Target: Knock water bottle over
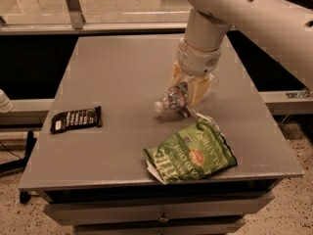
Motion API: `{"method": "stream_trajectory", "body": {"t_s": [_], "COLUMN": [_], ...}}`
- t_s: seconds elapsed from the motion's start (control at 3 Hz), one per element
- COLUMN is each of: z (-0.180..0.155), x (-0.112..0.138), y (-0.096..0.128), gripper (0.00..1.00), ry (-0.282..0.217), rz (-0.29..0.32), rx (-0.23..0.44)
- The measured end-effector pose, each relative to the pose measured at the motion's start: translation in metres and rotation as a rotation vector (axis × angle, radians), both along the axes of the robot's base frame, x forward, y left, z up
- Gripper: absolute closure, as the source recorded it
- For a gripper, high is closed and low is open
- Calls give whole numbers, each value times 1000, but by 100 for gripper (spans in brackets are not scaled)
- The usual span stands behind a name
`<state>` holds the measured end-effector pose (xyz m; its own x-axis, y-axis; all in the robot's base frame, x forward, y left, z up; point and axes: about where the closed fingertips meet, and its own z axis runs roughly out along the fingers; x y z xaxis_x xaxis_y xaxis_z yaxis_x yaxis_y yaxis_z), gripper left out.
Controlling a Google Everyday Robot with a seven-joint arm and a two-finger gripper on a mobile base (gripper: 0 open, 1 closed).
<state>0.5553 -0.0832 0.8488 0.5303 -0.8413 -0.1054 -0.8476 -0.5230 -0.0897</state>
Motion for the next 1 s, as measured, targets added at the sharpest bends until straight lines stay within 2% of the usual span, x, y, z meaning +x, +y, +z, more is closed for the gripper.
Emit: {"method": "stream_trajectory", "body": {"t_s": [0.33, 0.67, 1.0], "z": [-3, -3, 4], "x": [-5, -6, 1], "y": [-2, -3, -11], "gripper": [0, 0, 0], "ry": [3, 3, 18], "rz": [4, 3, -57], "rx": [-20, -21, 51]}}
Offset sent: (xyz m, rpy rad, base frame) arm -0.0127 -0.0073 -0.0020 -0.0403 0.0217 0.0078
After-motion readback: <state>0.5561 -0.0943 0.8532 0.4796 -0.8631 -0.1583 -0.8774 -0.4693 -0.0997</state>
